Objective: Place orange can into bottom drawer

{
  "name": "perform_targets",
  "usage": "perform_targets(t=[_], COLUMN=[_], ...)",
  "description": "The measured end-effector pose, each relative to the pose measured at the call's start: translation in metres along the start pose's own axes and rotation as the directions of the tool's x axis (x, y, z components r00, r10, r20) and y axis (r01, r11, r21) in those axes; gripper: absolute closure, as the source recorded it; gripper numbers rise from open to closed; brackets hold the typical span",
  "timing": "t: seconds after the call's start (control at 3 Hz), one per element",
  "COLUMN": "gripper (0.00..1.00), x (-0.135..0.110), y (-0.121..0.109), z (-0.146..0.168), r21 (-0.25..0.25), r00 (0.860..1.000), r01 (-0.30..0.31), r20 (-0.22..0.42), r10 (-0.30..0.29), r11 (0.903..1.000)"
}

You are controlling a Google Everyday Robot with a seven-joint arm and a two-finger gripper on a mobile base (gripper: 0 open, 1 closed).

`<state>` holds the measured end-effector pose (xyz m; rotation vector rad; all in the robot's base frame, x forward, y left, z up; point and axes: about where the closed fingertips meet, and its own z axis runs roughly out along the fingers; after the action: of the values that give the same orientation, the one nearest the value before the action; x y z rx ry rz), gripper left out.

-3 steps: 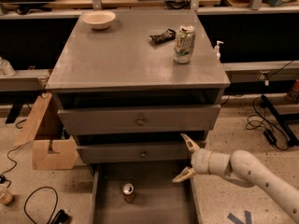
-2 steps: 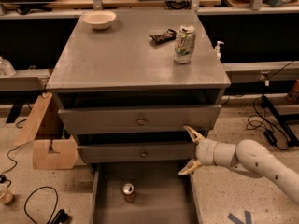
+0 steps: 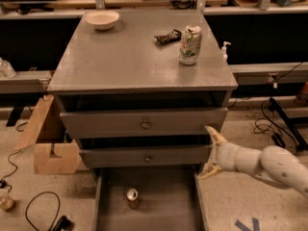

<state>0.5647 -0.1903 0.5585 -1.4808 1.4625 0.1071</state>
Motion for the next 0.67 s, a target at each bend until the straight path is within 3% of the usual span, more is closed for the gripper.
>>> perform_targets(t=[0.33,0.67], gripper=[0.0,0.0], x=[0.009,0.017], y=[-0.027,-0.073], z=[-0.052,-0.1], r21=[0.059,0.114], r00=[0.996,0.979], r01=[0.024,0.095], r20=[-0.089,-0.193], r10=[-0.019,-0.071], r11=[0.998,0.989])
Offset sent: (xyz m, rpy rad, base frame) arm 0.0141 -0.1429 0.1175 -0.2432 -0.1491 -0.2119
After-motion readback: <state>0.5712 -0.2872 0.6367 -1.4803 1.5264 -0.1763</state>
